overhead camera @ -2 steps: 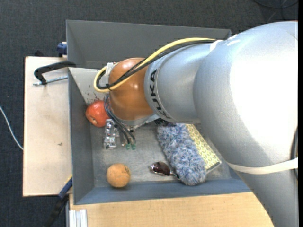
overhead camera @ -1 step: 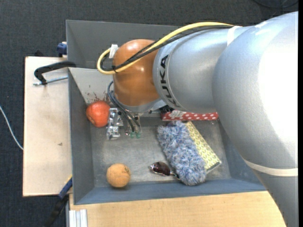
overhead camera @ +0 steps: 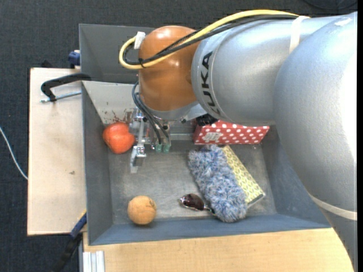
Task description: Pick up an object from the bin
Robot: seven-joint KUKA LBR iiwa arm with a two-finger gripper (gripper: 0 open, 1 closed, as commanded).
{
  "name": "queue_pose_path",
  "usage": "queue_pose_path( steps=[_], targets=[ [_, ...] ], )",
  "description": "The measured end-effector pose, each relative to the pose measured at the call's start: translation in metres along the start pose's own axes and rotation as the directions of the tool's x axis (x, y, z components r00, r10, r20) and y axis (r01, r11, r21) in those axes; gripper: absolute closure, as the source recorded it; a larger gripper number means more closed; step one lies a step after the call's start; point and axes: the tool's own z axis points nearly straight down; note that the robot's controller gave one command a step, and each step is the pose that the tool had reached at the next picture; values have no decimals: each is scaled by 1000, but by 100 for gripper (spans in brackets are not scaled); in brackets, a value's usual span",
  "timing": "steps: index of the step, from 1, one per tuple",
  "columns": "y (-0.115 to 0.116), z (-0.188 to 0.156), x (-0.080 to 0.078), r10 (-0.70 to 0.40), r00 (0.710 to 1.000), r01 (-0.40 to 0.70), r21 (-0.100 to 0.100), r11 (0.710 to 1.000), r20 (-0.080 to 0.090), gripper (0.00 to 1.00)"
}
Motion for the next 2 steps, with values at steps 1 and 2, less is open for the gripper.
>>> queue_pose_path(
  steps=[1, 2],
  targets=[
    [1, 11, 0, 40, 999, -40, 1, 999, -3, 0],
    [6, 53, -21, 42, 999, -42, -6, 999, 16, 0]
  ],
)
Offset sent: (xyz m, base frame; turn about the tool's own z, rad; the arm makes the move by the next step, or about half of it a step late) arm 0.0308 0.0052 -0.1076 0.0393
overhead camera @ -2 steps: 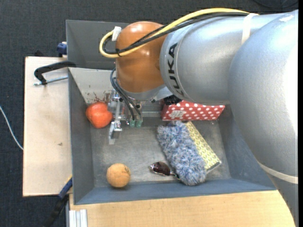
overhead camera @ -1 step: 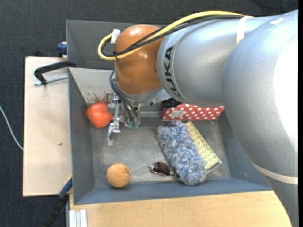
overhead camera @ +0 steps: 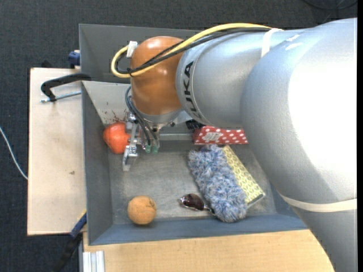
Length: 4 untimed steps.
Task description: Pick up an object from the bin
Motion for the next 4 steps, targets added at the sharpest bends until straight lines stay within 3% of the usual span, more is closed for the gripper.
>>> queue_pose_path(
  steps=[1, 2, 3, 4],
  targets=[
    [-3, -5, -4, 5, 1000, -5, -1, 1000, 16, 0],
    [-4, -9, -1, 6, 1000, -6, 0, 1000, 6, 0],
    [-24, 25, -2, 20, 1000, -20, 7, 1000, -11, 0],
    [-32, 43, 0, -72, 997, 72, 8, 997, -20, 0]
  ],
)
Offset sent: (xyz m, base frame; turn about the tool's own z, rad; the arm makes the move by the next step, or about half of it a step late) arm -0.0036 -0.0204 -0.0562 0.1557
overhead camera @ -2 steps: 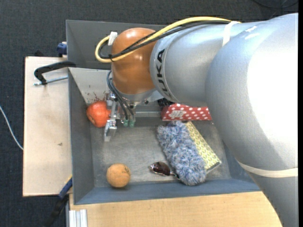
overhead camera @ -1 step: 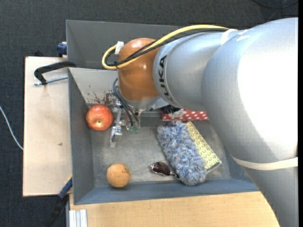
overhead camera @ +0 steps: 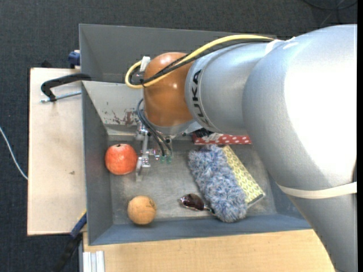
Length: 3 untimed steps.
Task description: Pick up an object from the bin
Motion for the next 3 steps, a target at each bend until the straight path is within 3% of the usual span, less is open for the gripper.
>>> queue_pose_path(
  steps=[1, 2, 3],
  targets=[
    [21, -43, 1, 109, 994, -109, 1, 994, -2, 0],
    [24, -5, -14, -11, 1000, 11, 10, 1000, 18, 100],
    [24, -5, -14, -11, 1000, 11, 10, 1000, 19, 100]
  ],
)
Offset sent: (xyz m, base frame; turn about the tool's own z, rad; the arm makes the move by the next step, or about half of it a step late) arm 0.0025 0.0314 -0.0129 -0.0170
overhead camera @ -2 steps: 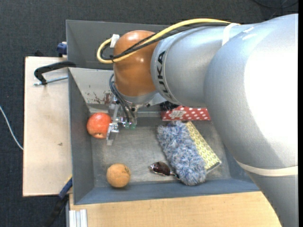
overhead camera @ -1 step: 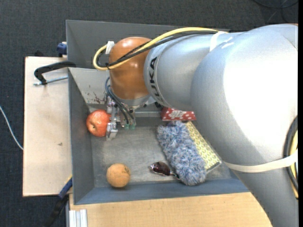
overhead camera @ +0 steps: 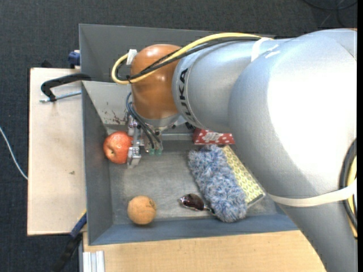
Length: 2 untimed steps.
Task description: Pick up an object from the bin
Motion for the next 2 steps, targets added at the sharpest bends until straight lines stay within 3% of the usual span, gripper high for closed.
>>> queue_pose_path(
  steps=[2],
  targets=[
    [-1, -2, 3, 1, 1000, -1, -3, 1000, 4, 100]
  ],
)
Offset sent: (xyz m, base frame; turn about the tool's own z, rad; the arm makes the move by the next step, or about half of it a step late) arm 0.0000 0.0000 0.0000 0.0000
